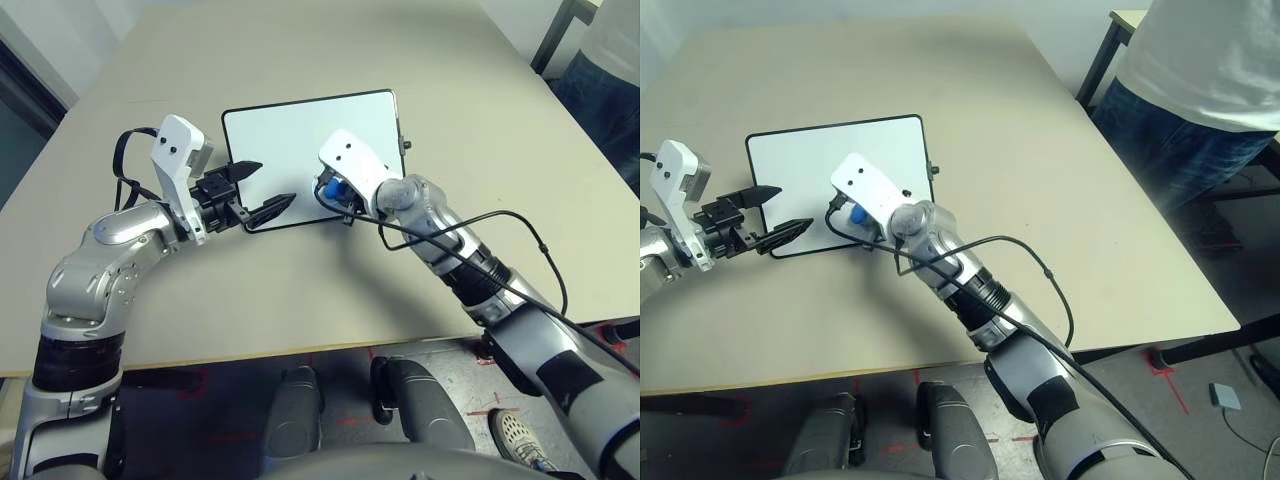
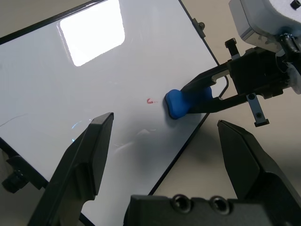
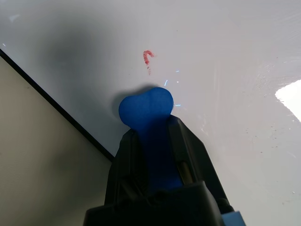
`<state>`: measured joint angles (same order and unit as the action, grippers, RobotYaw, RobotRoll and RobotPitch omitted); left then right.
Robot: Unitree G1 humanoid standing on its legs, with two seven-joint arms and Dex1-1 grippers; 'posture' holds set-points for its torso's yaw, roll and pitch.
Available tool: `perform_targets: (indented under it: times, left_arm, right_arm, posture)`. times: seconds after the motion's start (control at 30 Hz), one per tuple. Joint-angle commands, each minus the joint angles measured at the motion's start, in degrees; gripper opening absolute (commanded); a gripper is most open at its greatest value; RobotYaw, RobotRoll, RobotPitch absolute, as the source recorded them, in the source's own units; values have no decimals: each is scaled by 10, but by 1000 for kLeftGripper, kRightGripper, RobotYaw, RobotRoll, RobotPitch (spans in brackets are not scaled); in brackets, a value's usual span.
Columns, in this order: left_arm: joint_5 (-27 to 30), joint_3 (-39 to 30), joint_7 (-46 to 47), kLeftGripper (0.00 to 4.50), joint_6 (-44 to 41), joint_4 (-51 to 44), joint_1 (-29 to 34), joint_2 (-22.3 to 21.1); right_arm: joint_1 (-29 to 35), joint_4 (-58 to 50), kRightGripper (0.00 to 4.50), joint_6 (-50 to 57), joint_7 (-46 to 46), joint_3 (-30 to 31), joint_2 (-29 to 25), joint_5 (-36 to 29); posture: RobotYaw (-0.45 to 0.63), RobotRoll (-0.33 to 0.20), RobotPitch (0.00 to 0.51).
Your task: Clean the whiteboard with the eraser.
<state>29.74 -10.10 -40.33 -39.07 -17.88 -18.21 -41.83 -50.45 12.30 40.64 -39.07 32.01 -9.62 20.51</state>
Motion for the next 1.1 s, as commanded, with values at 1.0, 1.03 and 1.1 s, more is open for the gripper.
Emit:
perform_targets:
  times: [1.0, 1.03, 1.1]
  left_arm:
    - [1, -2, -1, 4500, 0, -8, 12, -1]
    - [1, -2, -1, 4500, 0, -8, 11, -1]
    - [1, -3, -1, 4500, -1, -9, 11, -1]
  right_arm:
    - [-3, 36, 799, -1, 20, 5, 21, 6]
    - [-13, 47, 799, -7, 30, -7, 23, 3]
    - [-31, 66, 799, -18, 46, -25, 25, -2]
  posture:
    - [177, 0, 167]
    - [177, 0, 167]
    - [177, 0, 166]
